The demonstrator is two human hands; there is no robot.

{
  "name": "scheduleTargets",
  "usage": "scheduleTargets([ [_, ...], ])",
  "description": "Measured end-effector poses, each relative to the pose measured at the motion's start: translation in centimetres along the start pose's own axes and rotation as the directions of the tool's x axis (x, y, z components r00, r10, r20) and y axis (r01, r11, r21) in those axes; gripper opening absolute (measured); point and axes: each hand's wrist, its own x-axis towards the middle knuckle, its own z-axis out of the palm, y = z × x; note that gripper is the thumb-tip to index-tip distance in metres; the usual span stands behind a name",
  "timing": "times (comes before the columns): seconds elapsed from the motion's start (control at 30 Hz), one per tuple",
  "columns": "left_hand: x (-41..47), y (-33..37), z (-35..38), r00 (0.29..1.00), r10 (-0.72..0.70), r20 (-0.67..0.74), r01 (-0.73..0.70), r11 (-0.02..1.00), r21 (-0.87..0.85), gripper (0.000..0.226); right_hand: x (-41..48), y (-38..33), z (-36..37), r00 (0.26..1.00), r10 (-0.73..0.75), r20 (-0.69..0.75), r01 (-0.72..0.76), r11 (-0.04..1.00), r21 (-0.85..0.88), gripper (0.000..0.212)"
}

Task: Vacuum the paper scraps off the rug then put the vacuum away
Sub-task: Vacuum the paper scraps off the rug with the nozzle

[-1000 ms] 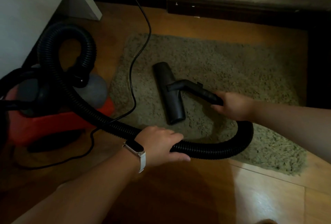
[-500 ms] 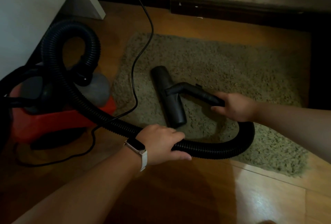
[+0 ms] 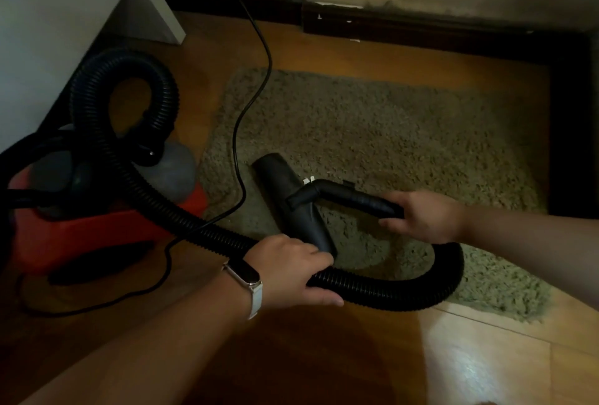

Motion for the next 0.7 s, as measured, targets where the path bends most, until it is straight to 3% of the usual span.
scheduleTargets([
  [0.17,0.8,-0.2,0.1,0.999,-0.017,-0.031,0.017,1.000,-0.010,0.064,0.5,0.4,-0.7,0.998,0.053,-0.043,-0.052,0.999,0.010,0.038],
  [0.47,-0.6,-1.1,1.0,0.995,-0.058,-0.083,0.054,0.997,-0.048,0.059,5.1,-3.7,-2.7,0.999,-0.020,-0.048,0.007,0.967,-0.256,0.047],
  [0.7,1.6,-0.7,0.0,0.991,-0.132,-0.022,0.130,0.990,-0.046,0.070,3.7,-0.8,-3.5,0.996,0.069,-0.055,-0.079,0.977,-0.199,0.046],
])
